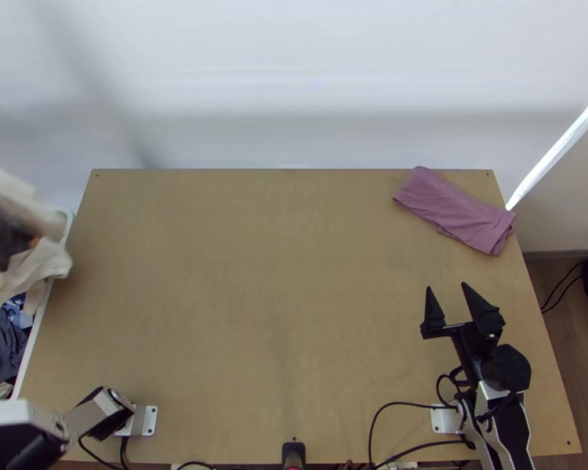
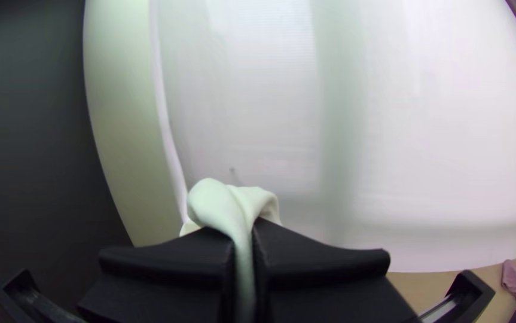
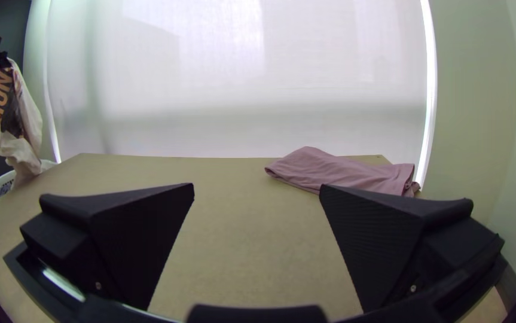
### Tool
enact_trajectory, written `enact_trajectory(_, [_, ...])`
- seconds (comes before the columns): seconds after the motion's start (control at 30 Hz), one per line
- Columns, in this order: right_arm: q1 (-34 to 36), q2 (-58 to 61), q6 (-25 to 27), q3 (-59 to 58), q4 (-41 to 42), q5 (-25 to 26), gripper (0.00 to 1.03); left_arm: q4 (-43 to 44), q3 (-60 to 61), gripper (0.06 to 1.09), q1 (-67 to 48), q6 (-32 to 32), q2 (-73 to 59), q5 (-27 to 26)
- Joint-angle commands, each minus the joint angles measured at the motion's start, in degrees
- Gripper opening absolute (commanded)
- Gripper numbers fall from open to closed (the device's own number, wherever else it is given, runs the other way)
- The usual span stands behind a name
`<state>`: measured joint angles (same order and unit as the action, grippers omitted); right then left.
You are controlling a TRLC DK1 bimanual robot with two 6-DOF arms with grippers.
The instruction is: Fold the t-shirt
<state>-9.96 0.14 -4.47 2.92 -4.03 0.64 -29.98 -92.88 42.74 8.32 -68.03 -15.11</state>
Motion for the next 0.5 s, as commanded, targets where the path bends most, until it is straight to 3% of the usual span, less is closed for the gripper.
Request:
enact_trajectory(0.0, [0.4,-0.2,-0.9,-0.8,0.4,0.4,0.98,-0.9,-2.8,0.09,-9.7,-1.6,4.1,4.5])
enact_trajectory(0.17, [0.4,-0.2,-0.9,-0.8,0.4,0.4,0.98,-5.0,-2.7,0.09,-29.6,-1.5,6.2,15.5])
enact_trajectory(0.3, [0.4,-0.2,-0.9,-0.8,0.4,0.4,0.98,-6.7,-1.7,0.09,-49.2,-1.4,6.1,29.5])
enact_trajectory(0.47, [0.4,-0.2,-0.9,-0.7,0.4,0.4,0.98,-6.3,4.7,0.10,-66.7,-3.7,4.7,37.9])
